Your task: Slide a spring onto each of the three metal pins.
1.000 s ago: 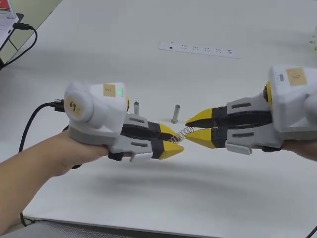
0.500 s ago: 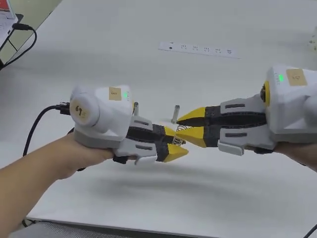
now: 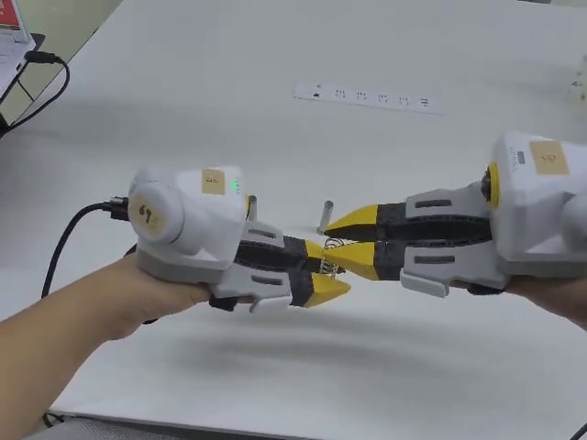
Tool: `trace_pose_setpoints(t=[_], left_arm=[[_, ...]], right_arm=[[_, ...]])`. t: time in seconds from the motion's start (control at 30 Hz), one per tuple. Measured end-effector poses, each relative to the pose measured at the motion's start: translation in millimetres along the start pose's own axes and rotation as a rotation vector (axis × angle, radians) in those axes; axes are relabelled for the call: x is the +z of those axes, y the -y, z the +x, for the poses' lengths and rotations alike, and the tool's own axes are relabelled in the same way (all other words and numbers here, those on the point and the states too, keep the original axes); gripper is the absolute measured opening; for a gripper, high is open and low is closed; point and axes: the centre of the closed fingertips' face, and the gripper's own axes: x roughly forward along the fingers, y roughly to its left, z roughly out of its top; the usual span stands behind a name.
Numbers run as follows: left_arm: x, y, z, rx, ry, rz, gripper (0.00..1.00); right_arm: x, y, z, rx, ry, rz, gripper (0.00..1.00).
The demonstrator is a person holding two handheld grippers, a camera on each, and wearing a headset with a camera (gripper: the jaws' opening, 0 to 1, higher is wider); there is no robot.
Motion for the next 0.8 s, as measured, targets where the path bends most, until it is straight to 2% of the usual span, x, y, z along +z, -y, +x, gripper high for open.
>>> trace_pose_setpoints(t=[0.27,0.8], left_arm=[[-1.1,1.5,-1.8,-0.004,0.001,0.014,0.02],[-1.5,2.7,-3.7,0.001,0.004,-0.001,0.02]], right_arm=[[0.3,-0.9,-0.4,-0.001,-0.001,0.007,0.08],[0.3,-2.7,-1.5,0.001,-0.002,0.032,0.09]])
